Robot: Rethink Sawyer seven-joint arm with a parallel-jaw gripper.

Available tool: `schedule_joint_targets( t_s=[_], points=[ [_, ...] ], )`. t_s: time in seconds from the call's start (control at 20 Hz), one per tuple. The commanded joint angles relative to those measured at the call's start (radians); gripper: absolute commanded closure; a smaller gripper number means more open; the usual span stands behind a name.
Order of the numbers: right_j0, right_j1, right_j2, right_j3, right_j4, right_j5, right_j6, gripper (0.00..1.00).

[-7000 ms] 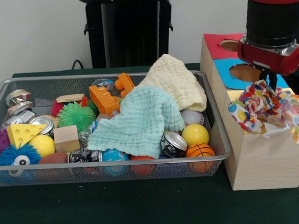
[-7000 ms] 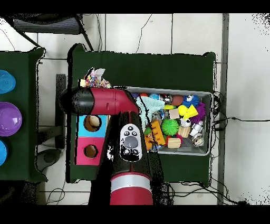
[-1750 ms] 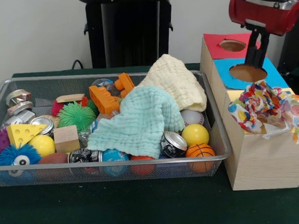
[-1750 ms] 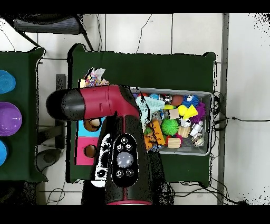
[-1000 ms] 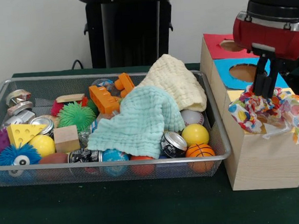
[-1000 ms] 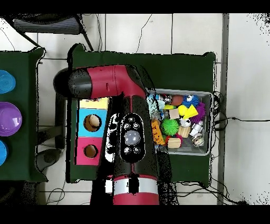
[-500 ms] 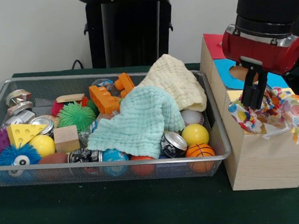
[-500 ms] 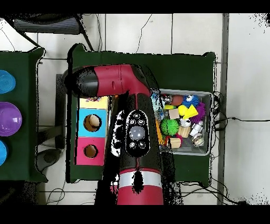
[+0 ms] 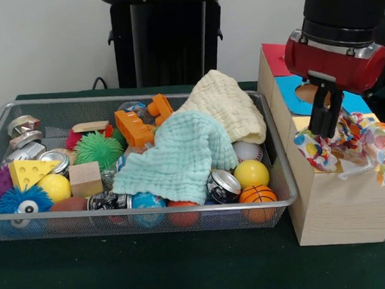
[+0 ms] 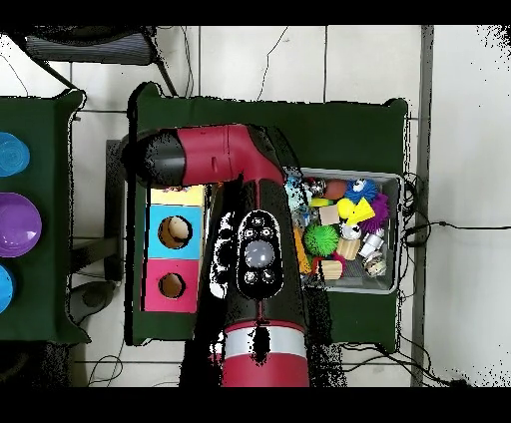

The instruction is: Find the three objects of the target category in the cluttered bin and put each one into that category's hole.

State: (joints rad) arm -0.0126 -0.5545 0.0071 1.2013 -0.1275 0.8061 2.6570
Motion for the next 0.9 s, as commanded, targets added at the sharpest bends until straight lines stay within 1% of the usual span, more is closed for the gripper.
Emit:
schedule_joint_targets(
  t_s=[0.05,0.2,0.5,0.9],
  points=[
    [-0.033,-0.006,0.069,0.131,-0.017,0.025,-0.109,1.00],
    [-0.038,-0.008,0.077,0.139,-0.010,0.030,-0.107,1.00],
    [-0.042,-0.019,0.109,0.215,0.023,-0.008,-0.088,1.00],
    [-0.029,0.003,0.118,0.223,0.028,-0.052,-0.058,1.00]
  ],
)
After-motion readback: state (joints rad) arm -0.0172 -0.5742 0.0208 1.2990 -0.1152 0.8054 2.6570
